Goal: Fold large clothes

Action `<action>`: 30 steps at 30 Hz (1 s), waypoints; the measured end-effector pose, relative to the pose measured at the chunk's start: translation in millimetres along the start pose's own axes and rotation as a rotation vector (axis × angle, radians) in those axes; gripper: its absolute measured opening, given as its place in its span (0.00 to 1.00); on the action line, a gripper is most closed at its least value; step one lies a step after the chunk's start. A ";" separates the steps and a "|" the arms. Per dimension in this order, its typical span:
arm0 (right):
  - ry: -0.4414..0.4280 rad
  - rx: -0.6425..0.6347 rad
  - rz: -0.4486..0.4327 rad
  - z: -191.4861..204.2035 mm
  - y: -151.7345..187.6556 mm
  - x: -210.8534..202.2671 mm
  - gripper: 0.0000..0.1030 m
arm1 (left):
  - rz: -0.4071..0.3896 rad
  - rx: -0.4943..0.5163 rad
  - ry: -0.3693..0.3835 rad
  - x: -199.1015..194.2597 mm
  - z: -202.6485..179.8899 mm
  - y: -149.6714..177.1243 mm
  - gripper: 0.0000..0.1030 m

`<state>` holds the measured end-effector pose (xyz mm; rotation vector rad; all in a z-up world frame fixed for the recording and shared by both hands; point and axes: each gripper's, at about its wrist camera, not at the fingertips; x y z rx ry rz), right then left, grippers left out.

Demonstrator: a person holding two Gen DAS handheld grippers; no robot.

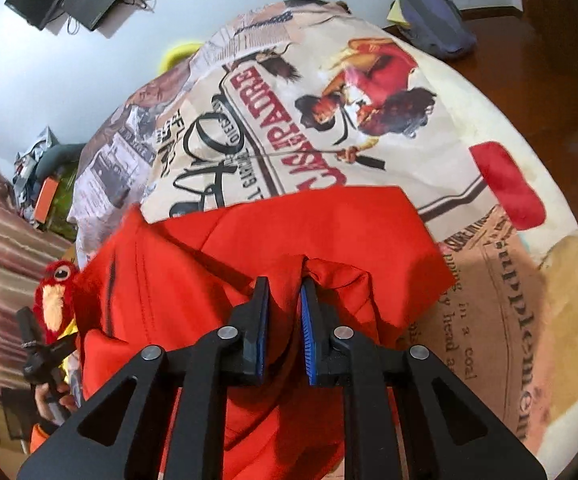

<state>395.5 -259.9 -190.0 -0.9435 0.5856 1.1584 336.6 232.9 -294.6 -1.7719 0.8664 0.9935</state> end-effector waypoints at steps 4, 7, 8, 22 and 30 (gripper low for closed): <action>0.026 -0.022 0.002 2.8 2.8 -12.1 0.20 | 0.007 0.065 -0.063 -4.6 -11.0 3.7 0.14; 0.083 -0.036 -0.033 2.9 4.5 -26.0 0.33 | -0.027 0.160 -0.202 -21.9 -22.8 6.1 0.32; 0.102 -0.051 -0.054 3.9 7.8 -35.9 0.34 | -0.050 0.198 -0.242 -31.9 -26.9 8.3 0.35; 0.197 -0.306 -0.104 45.5 77.4 -93.2 0.37 | -0.107 0.370 -0.164 -104.0 -63.6 56.7 0.50; 0.198 -0.410 -0.012 64.4 114.7 -64.5 0.39 | -0.036 0.449 -0.125 -73.4 -97.3 83.5 0.50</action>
Point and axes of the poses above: each gripper's, at about its wrist camera, not at the fingertips, and x roughly the way its jaws point, z to its left, y to its underside, and after that the axes turned 5 degrees about x, right-handed
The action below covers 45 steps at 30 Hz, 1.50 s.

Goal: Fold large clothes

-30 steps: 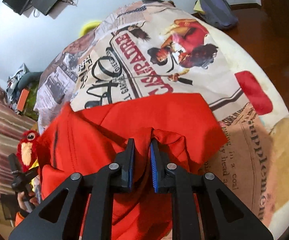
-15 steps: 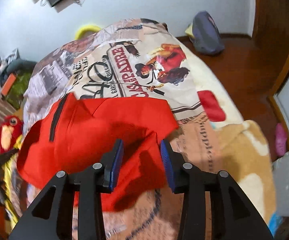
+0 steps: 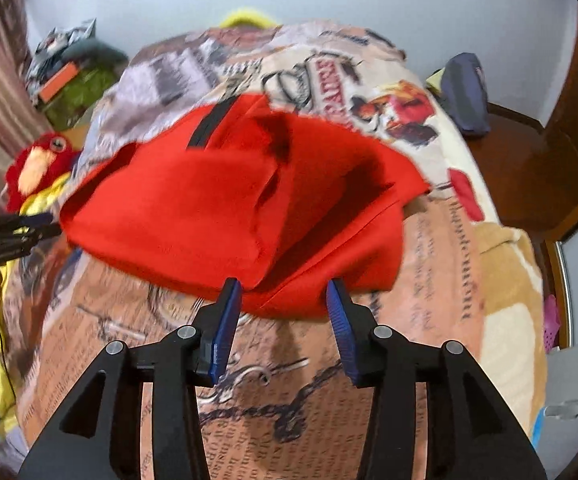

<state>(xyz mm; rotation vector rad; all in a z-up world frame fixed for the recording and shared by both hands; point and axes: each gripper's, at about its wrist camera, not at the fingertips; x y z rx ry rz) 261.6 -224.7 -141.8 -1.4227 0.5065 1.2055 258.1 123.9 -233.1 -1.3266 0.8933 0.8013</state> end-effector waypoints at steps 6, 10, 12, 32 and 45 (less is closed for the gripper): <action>-0.010 -0.054 0.053 18.3 0.3 25.9 0.39 | 0.013 0.014 0.030 17.4 -13.2 -9.2 0.50; -0.044 -0.066 0.044 26.1 -9.0 32.3 0.39 | -0.010 0.014 0.047 18.2 -12.8 -24.7 0.50; -0.063 -0.068 0.041 28.3 -20.2 37.4 0.39 | -0.025 0.017 0.048 18.5 -11.4 -33.1 0.51; 0.062 0.246 -0.221 -41.7 -142.5 17.9 0.39 | -0.131 -0.211 -0.271 51.4 85.1 -144.8 0.52; -0.016 -0.049 -0.135 37.8 -77.7 20.8 0.45 | -0.156 0.019 -0.045 7.0 -4.3 -102.0 0.60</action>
Point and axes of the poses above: each gripper's, at about its wrist camera, not at the fingertips, and x roughly the way its jaws point, z to its left, y to its underside, and after that the axes turned 5 degrees about x, right-handed
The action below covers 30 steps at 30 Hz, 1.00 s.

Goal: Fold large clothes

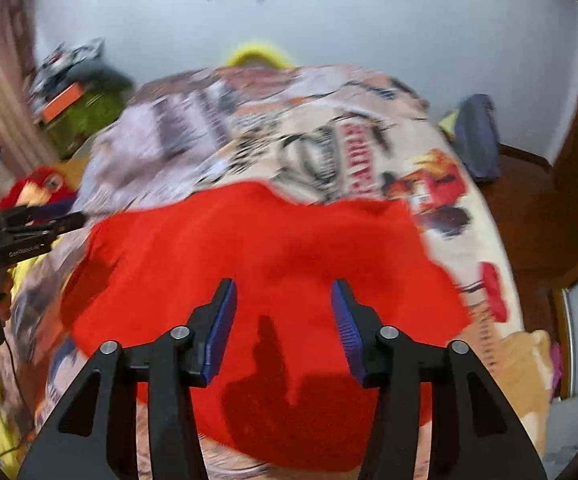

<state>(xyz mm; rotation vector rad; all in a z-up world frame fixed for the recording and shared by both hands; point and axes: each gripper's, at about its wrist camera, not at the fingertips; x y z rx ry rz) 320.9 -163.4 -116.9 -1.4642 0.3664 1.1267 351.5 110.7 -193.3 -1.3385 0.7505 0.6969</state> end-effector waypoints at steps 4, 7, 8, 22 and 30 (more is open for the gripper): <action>0.043 -0.085 0.014 23.8 13.0 18.6 0.46 | 0.022 0.052 0.101 0.8 -36.7 19.6 0.60; 0.095 -0.124 0.056 26.9 18.0 37.7 0.53 | 0.046 0.083 0.103 11.2 -51.4 34.6 0.61; 0.108 -0.125 0.066 23.8 21.0 42.8 0.57 | 0.063 0.094 0.082 18.6 -54.2 41.5 0.61; 0.097 0.108 0.124 -67.5 78.2 20.2 0.73 | 0.054 -0.181 -0.017 17.4 20.8 99.4 0.78; 0.215 0.146 0.133 -72.9 92.5 0.2 0.73 | 0.114 -0.281 -0.208 2.7 66.7 129.5 0.77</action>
Point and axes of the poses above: each gripper's, at about its wrist camera, not at the fingertips, and x roughly the way its jaws point, z to its left, y to its underside, and after that the axes turned 5 degrees about x, right-handed
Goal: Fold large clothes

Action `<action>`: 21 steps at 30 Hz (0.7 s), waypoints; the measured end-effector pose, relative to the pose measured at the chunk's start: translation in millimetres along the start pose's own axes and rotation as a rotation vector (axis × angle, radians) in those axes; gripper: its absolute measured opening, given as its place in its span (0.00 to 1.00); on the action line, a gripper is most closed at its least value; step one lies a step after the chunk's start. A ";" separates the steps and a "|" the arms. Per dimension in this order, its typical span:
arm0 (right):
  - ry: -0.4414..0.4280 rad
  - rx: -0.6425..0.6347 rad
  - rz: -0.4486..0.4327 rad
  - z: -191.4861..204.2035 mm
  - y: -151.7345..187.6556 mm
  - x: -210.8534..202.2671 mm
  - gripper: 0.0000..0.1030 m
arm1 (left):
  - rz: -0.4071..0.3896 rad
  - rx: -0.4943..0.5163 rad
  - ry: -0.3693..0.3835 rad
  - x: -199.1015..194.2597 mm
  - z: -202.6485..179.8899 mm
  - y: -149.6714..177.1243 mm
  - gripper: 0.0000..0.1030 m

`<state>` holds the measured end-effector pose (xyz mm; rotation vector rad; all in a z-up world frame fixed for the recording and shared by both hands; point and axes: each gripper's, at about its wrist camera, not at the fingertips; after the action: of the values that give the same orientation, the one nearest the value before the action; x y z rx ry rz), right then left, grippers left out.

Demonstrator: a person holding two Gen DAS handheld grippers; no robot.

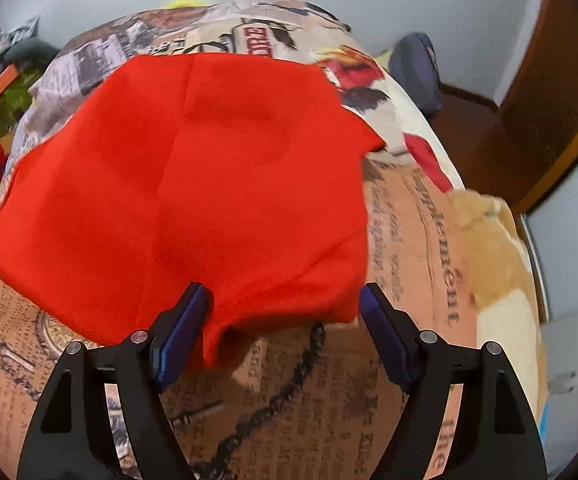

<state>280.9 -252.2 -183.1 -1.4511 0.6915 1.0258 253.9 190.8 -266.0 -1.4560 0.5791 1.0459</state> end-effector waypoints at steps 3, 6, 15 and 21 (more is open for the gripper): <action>0.013 0.025 -0.018 -4.3 -0.4 -12.6 0.73 | -0.026 -0.061 0.001 -15.2 17.9 2.3 0.77; 0.031 0.007 -0.054 3.2 -5.8 -25.7 0.73 | -0.054 -0.132 0.043 -31.4 30.1 0.0 0.77; -0.033 -0.104 -0.171 55.2 -27.2 -53.3 0.73 | -0.059 -0.328 0.366 -56.6 18.4 -0.8 0.77; -0.105 -0.173 -0.177 98.3 -28.7 -44.0 0.73 | 0.062 -0.446 0.573 -30.7 1.4 14.9 0.77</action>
<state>266.8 -157.9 -125.5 -1.5653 0.3984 1.0346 226.6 182.7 -247.3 -2.1723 0.8315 0.8278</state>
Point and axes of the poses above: each gripper's, at about its wrist camera, not at the fingertips, and x roughly the way its jaws point, z to its left, y to its underside, and after that the axes turned 5 degrees about x, right-handed
